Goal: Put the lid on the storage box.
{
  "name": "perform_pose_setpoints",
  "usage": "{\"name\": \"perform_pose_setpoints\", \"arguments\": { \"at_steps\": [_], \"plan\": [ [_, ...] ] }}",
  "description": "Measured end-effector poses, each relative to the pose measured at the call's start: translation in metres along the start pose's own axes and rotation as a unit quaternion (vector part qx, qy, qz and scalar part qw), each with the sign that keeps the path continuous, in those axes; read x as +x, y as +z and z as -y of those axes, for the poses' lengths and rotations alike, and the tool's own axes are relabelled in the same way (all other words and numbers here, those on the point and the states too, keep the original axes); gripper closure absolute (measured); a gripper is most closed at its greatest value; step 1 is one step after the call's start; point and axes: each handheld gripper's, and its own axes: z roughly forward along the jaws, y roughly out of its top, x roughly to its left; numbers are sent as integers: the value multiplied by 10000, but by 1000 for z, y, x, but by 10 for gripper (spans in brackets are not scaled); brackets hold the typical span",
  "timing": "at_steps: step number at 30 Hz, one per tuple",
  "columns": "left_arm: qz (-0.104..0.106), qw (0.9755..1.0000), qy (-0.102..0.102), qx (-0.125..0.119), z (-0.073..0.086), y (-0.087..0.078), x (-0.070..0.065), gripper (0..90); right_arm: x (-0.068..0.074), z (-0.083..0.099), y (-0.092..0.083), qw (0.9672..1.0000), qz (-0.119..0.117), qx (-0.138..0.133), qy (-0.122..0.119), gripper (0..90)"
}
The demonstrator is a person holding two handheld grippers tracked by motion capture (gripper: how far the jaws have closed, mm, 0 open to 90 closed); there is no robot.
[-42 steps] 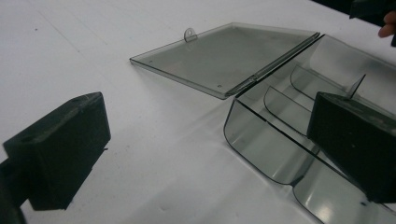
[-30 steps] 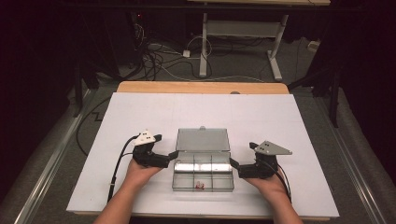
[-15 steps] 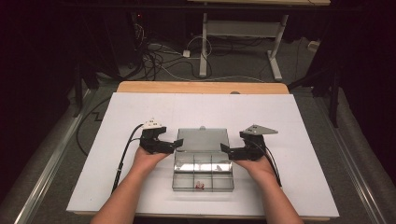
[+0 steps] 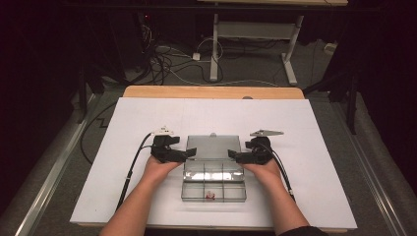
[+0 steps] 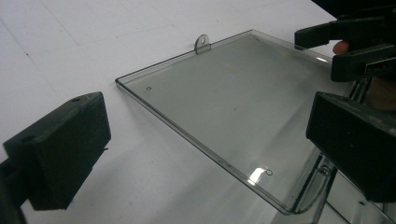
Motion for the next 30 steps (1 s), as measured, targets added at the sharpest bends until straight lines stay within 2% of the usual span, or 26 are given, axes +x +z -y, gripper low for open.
{"name": "perform_pose_setpoints", "arguments": {
  "at_steps": [3, 5, 8, 12, 15, 18, 22, 27, 30],
  "plan": [
    [-29, 10000, 46, 25, 1, 1, -1, 0, -3, 1, 0, 9999, -92, 34, 135, 115],
    [-119, 9998, 149, 35, 1, 2, -4, 5, -4, 1, 1, 9996, -171, 63, 218, 128],
    [-205, 9995, 243, 61, 1, 3, -7, 9, -6, 1, 2, 9993, -287, 83, 240, 147],
    [-150, 9995, 243, 100, 2, 3, -7, 9, -6, 2, 2, 9986, -401, 110, 339, 155],
    [-186, 9991, 355, 148, 3, 3, -10, 9, -4, 3, 2, 9978, -512, 137, 397, 169],
    [-199, 9989, 427, 49, 5, 2, -12, 16, -4, 4, 3, 9971, -601, 138, 441, 179],
    [-176, 9991, 367, 67, 5, 1, -12, 19, -5, 3, 4, 9961, -702, 171, 504, 206],
    [-226, 9987, 445, 39, 5, 2, -13, 29, -6, 4, 4, 9946, -828, 177, 599, 244],
    [-224, 9988, 434, 45, 5, 2, -13, 29, -4, 5, 2, 9956, -770, 104, 517, 259]
  ]
}}
